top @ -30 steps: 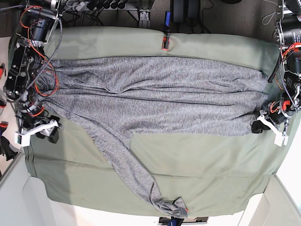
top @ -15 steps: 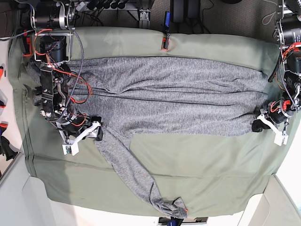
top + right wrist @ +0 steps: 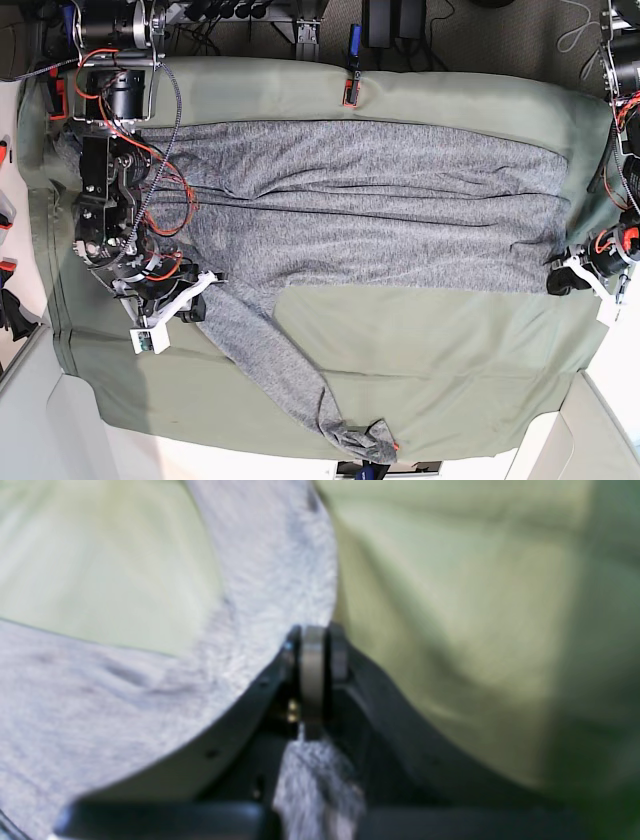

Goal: Fold the T-shirt properly
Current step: 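Grasp the sleeve end with the right gripper and lift it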

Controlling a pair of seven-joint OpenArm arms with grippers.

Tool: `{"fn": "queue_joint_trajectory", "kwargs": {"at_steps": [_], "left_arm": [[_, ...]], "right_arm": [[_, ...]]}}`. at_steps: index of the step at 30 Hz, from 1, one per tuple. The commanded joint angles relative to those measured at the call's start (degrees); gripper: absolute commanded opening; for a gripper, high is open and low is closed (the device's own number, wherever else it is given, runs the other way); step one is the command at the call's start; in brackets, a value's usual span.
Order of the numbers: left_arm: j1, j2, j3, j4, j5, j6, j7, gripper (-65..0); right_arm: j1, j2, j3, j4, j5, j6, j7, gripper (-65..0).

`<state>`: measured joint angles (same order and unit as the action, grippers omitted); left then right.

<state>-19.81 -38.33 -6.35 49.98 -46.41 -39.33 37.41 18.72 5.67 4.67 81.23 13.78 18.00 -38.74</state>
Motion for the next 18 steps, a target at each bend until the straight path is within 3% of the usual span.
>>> {"fn": "queue_joint_trajectory", "kwargs": {"at_steps": [1,6,10,18], "left_arm": [[-0.5,-2.05,-0.33,2.38,-2.16,-0.67,0.22,-65.0],[3.89,-4.59,-0.42,8.85,-6.91,-0.67,5.75,-65.0],[9.31,-7.26,-1.33,13.79,-8.81,-0.67,6.14,-65.0],[20.33,-7.58,-10.93,23.47,-9.09,-0.67,7.04,-65.0]], "right_arm": [[-0.22,0.35,0.37,3.13,0.57,0.24,0.63,-65.0],[-6.86,0.33,0.37,10.78,0.79,0.22,0.24,-65.0],[-11.58,0.48,1.36,16.17,0.76,0.24,0.55,-65.0],[-19.91,2.23,3.85,24.22,3.63,0.48,0.52,-65.0]]}}
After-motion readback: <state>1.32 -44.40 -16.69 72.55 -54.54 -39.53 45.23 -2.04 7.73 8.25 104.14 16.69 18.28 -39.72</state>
